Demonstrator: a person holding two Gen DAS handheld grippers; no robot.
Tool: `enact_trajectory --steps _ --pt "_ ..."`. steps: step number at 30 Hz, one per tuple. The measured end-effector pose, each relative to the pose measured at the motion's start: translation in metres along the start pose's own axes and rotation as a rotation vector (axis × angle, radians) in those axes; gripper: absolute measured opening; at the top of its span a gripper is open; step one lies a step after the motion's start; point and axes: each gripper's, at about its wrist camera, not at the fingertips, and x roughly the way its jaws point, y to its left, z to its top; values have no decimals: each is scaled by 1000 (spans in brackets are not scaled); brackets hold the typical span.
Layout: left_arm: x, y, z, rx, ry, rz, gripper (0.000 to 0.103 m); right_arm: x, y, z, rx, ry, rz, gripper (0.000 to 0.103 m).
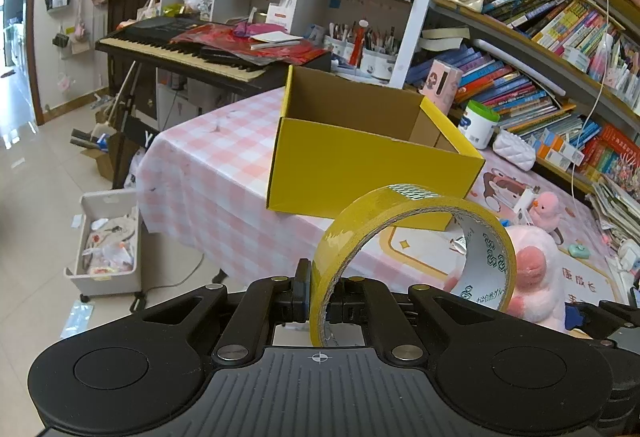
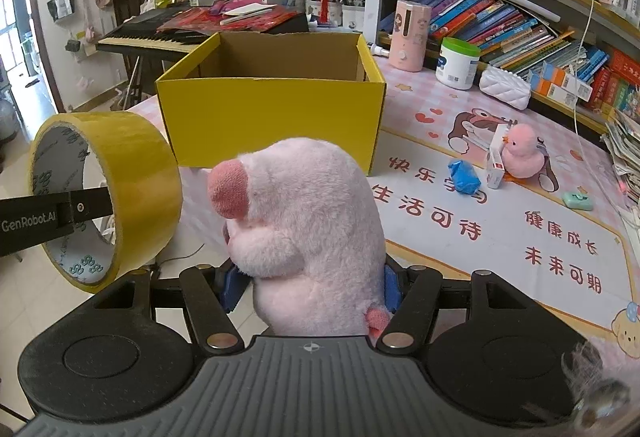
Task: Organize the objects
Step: 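Carry the pig and tape roll over the yellow cardboard box with both tools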
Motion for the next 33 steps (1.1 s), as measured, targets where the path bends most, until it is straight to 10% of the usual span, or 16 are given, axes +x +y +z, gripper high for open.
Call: enact_trajectory --steps 17,33 --pt "-13 1 17 3 -89 6 5 -5 4 16 -18 -63 7 61" --pt "20 -14 79 -12 -200 35 5 21 -14 100 -25 -198 44 61"
